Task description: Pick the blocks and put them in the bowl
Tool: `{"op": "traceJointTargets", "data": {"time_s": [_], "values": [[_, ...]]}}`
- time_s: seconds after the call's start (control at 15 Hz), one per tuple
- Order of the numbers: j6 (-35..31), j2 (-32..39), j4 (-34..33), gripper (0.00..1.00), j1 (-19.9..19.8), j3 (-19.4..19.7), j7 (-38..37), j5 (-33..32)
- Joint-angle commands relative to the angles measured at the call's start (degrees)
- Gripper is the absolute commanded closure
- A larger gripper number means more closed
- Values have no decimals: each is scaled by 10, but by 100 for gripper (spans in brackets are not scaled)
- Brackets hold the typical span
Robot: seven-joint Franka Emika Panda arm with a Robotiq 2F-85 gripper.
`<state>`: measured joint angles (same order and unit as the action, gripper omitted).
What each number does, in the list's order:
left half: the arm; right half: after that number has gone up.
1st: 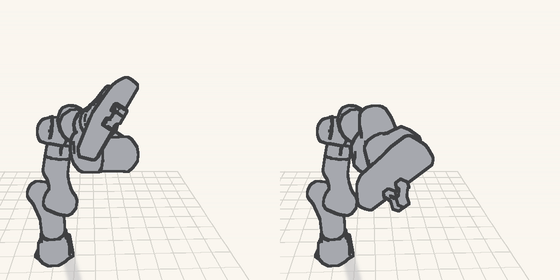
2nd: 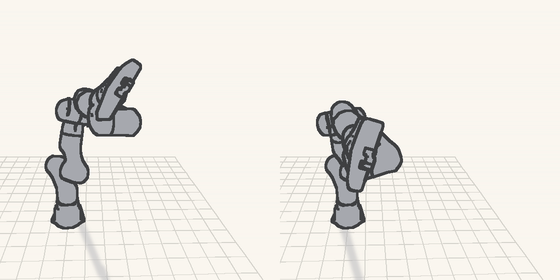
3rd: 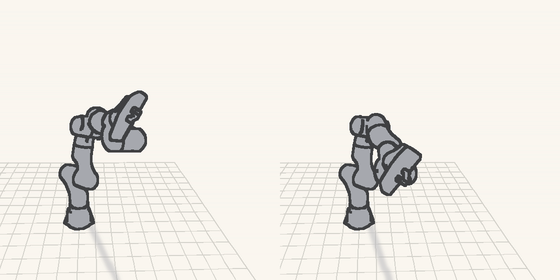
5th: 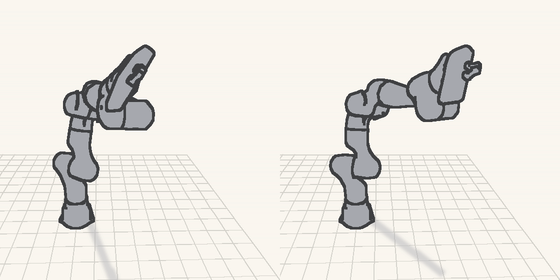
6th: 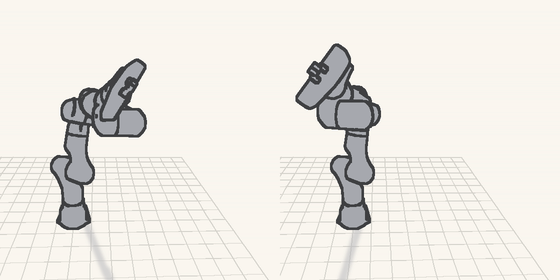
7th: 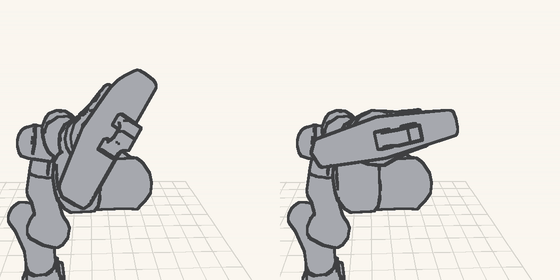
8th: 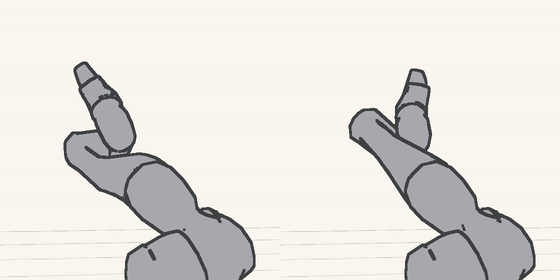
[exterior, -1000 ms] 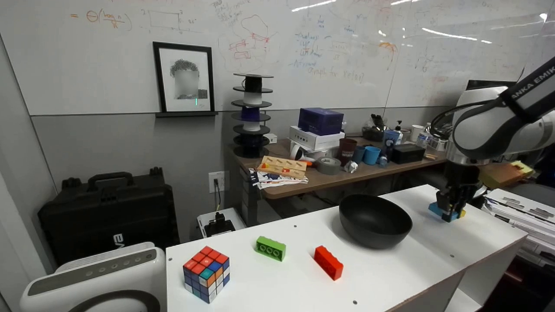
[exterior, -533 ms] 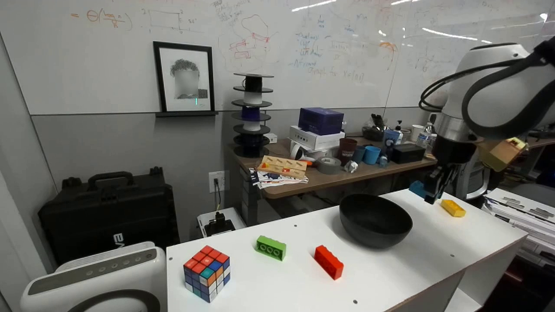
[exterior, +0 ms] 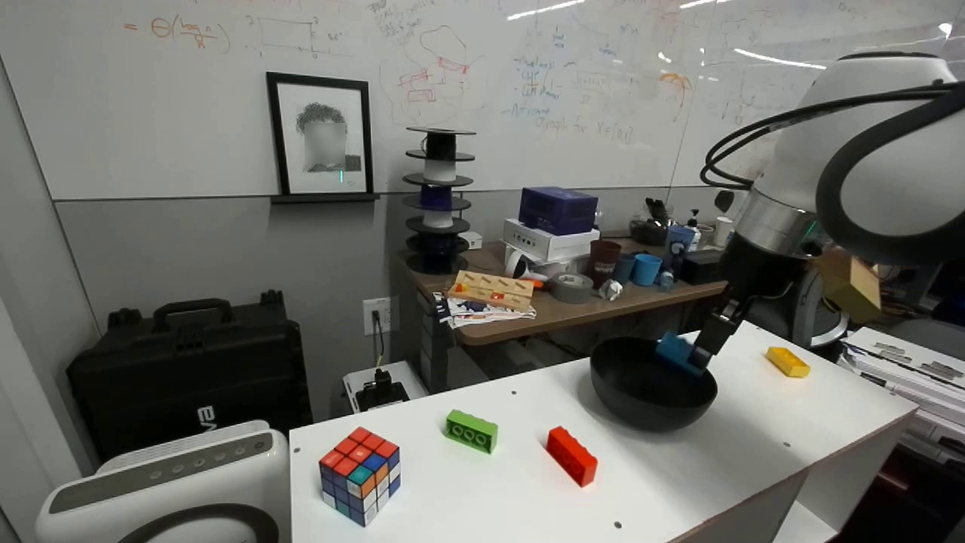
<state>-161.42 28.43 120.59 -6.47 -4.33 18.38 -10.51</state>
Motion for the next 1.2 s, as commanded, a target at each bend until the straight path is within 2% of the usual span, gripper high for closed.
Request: {"op": "traceJointTargets", "data": {"time_s": [0.0, 0.13, 0.33, 0.47, 0.73, 0.93, 1.13], "values": [[-31, -18, 19, 17, -24, -30, 41, 26], [-22, -28, 16, 1, -44, -49, 50, 51], [-18, -58, 14, 0, -83, -60, 71, 89], [11, -72, -7, 0, -113, -48, 76, 119], [70, -52, -88, 0, -149, 4, 59, 163], [87, -3, -162, 0, -146, 57, 9, 164], [120, 48, -219, 0, -148, 89, -40, 164]]}}
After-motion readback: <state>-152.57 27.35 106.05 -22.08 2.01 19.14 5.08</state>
